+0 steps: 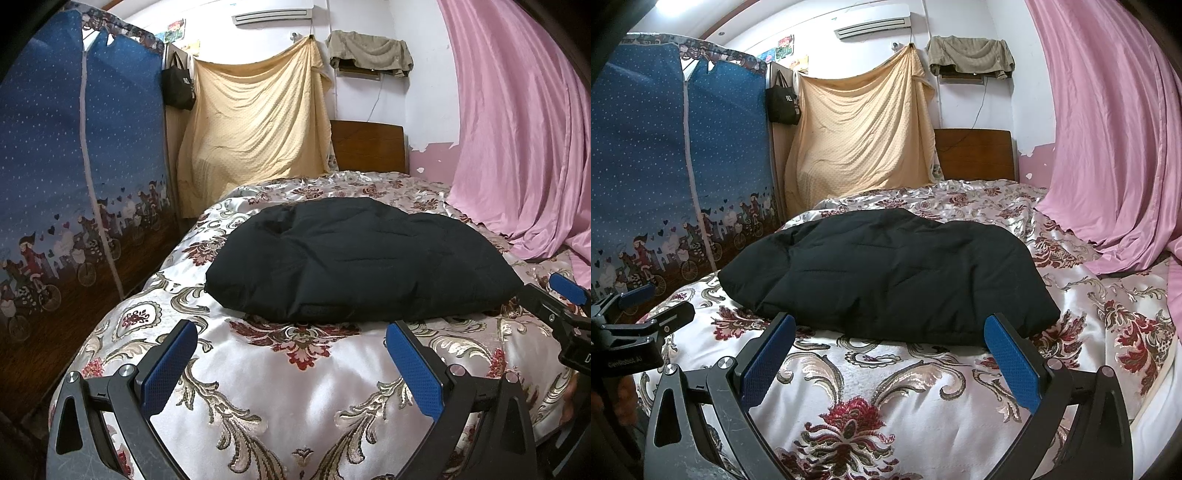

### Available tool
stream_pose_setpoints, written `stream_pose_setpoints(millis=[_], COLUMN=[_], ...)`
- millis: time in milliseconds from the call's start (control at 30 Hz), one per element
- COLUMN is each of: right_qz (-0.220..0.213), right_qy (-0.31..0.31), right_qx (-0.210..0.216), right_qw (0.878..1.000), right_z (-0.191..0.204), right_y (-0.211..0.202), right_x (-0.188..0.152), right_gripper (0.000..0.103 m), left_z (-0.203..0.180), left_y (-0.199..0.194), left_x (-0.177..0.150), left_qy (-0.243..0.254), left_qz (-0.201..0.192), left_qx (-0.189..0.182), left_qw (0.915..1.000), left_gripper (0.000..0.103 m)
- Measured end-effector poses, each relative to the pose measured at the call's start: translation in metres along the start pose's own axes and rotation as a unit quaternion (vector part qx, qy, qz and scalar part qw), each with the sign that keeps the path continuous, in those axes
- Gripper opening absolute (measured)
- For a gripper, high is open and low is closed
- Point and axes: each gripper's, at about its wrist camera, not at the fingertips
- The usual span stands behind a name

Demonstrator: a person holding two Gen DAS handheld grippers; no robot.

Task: Fold large clothes

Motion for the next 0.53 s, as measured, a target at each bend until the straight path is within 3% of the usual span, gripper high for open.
stream_pose_setpoints(millis=[533], right_qz=[0.001], right_qy=[0.000], right_qx=[0.001], right_qw=[1.000], right_z=[0.0021], right_y=[0.0006], right_x=[-0.0022], right_gripper=[0.101], left_z=[-0.0027], left_y=[0.0003], left_x=[-0.0014], left_qy=[0.004], left_qz=[-0.006], left_qx=[0.002], left_qw=[1.0000], left_gripper=[0.103])
Point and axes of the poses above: each gripper's, at about its wrist camera, not at the fingertips, and y roughly the way its jaws point, z to its left, x to its top, and after that the axes turned 10 degrees about x, right-handed
